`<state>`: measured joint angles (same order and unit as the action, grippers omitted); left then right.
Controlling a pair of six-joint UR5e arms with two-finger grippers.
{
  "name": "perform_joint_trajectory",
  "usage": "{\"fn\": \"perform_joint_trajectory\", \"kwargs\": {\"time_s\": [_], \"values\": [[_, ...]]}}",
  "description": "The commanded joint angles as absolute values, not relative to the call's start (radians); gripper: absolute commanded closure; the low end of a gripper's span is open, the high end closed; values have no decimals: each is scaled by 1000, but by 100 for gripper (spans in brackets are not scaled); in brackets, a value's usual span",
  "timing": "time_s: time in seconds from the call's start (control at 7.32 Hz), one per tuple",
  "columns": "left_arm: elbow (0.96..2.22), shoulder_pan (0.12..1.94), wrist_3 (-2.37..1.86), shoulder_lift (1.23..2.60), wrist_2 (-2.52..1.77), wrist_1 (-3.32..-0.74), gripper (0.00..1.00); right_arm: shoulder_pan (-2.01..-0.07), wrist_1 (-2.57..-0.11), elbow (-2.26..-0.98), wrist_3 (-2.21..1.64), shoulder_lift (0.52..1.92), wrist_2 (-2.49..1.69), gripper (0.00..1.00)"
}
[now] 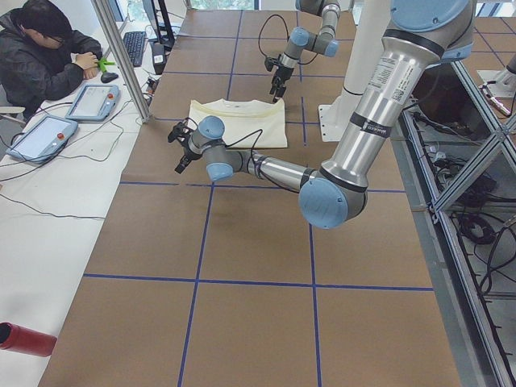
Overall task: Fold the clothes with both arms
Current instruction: 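Pull the folded shirt toward the robot with the right gripper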
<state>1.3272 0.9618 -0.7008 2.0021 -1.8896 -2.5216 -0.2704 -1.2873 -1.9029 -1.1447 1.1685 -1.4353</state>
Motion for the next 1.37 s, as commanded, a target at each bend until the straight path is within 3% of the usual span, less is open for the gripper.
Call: {"fn": "perform_joint_trajectory", "kwargs": {"time_s": [0.0, 0.14, 0.41, 0.55, 0.68, 1.23], "values": [[1327, 962, -701, 2002, -1890, -2520, 0, -244, -1194, -1902, -1080, 1218, -1437, 46], [1327, 962, -701, 2002, -1890, -2520, 0, -244, -1193, -1905, -1078, 1219, -1439, 50], [1327, 962, -701, 2002, -1890, -2520, 0, -244, -1193, -1907, -1078, 1218, -1439, 69], [1327, 962, -701, 2002, -1890, -2520, 0, -245, -1193, -1908, -1078, 1219, -1439, 95], [1327, 962, -701, 2002, -1890, -2520, 0, -245, -1193, -1914, -1084, 1221, -1428, 100], [1327, 960, -701, 2002, -1890, -2520, 0, -241, -1193, -2031, -1164, 1363, -1411, 100]]}}
